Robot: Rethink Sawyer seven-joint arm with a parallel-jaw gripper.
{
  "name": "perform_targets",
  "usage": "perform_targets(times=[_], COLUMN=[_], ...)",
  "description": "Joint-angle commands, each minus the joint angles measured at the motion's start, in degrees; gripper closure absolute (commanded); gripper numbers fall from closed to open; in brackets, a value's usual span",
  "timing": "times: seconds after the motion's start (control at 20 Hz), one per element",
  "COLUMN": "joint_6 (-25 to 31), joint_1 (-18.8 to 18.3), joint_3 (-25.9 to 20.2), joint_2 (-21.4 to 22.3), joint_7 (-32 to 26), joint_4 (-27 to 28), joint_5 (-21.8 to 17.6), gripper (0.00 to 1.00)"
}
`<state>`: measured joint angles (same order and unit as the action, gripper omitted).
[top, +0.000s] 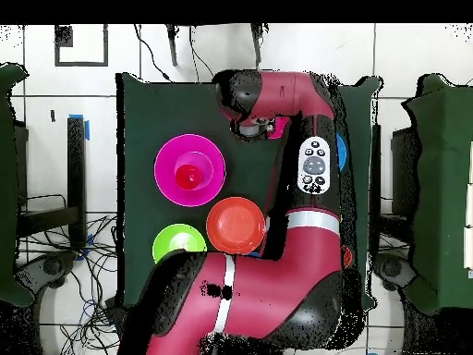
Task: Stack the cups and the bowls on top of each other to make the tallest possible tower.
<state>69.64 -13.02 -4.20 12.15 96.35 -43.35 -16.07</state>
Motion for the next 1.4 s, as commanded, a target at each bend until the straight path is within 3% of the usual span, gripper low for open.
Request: perform_targets(times=[0.05, 0.4, 1.4], joint_6=[-3.34, -6.84, -6.25], joint_1=[-1.11, -2.27, -1.05], joint_3=[-7.87, -8.68, -9.06], joint_2=[-0.32, -0.77, -6.55], joint_7=[-26.11, -27.98, -28.51], joint_4=[-3.87, -4.89, 3.85], joint_5=[-4.39, -4.75, -5.46], gripper=[0.0, 0.0, 0.0])
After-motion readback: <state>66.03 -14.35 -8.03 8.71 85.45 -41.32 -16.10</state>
